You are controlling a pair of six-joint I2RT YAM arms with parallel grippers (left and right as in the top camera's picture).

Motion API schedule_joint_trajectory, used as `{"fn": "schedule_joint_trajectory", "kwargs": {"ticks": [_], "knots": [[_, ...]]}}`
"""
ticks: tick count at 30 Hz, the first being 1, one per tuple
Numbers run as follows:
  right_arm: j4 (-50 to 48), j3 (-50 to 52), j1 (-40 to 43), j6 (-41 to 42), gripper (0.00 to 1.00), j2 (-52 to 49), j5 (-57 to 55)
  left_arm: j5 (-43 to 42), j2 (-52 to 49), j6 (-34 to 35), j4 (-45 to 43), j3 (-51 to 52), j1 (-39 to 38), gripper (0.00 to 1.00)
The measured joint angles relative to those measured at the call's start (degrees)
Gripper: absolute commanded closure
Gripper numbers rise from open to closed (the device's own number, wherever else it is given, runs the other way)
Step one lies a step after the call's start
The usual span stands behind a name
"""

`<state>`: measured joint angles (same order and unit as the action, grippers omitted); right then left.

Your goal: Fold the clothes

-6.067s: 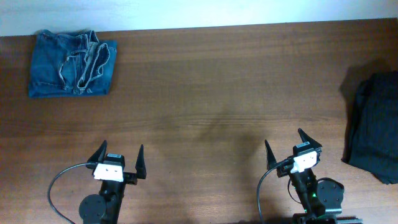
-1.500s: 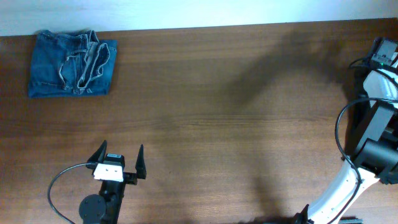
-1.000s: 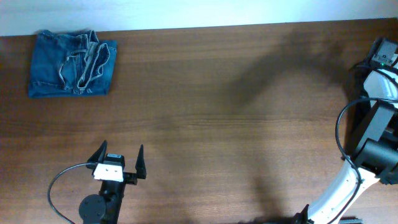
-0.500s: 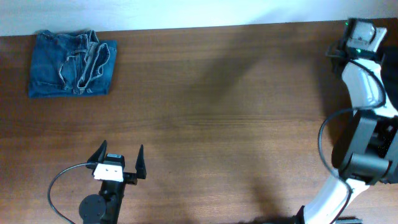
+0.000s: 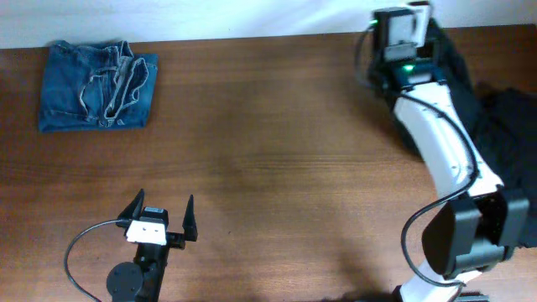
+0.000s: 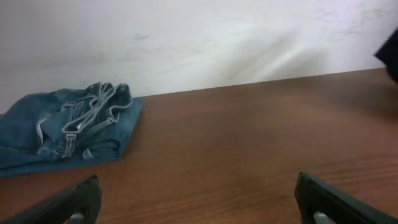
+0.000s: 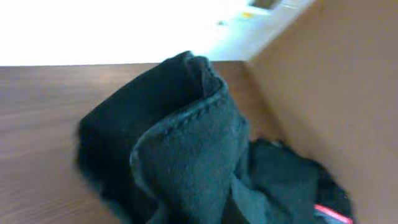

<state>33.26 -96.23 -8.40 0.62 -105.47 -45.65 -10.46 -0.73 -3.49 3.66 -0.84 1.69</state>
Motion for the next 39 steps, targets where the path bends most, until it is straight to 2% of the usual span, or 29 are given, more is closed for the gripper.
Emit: {"fn": "schedule_joint_trajectory", "kwargs": {"ticks": [7,14,25,26,27,29,31,32,36,39], "knots": [[3.45,0.0,-7.41,7.26,0.96,0.0,7.89,0.0,0.0,0.0,0.0,0.0,0.0,0.01],[4.39,0.0,-12.57,16.65,0.96,0.0,21.59,0.0,0.0,0.0,0.0,0.0,0.0,0.01],[-3.58,0.0,-25.55,27.85,0.96,-0.02,27.71,0.0,0.0,0.0,0.0,0.0,0.0,0.01],[-4.24,0.02,-26.6,28.52,0.92,-0.02,27.8,0.0,0.0,0.0,0.0,0.0,0.0,0.01],[-5.07,0.02,-27.54,29.05,0.72,-0.02,27.8,0.0,0.0,0.0,0.0,0.0,0.0,0.01],[-6.1,0.0,-29.16,29.79,0.55,-0.02,27.63,0.0,0.0,0.0,0.0,0.0,0.0,0.01],[-6.73,0.0,-30.75,30.45,0.3,-0.02,26.05,0.0,0.0,0.0,0.0,0.0,0.0,0.01],[-6.75,0.0,-31.06,30.67,0.23,-0.02,25.49,0.0,0.0,0.0,0.0,0.0,0.0,0.01],[-6.82,0.0,-30.86,28.61,0.09,-0.02,22.53,0.0,0.0,0.0,0.0,0.0,0.0,0.01],[-6.82,0.0,-29.57,24.26,0.03,0.0,21.0,0.0,0.0,0.0,0.0,0.0,0.0,0.01]]}}
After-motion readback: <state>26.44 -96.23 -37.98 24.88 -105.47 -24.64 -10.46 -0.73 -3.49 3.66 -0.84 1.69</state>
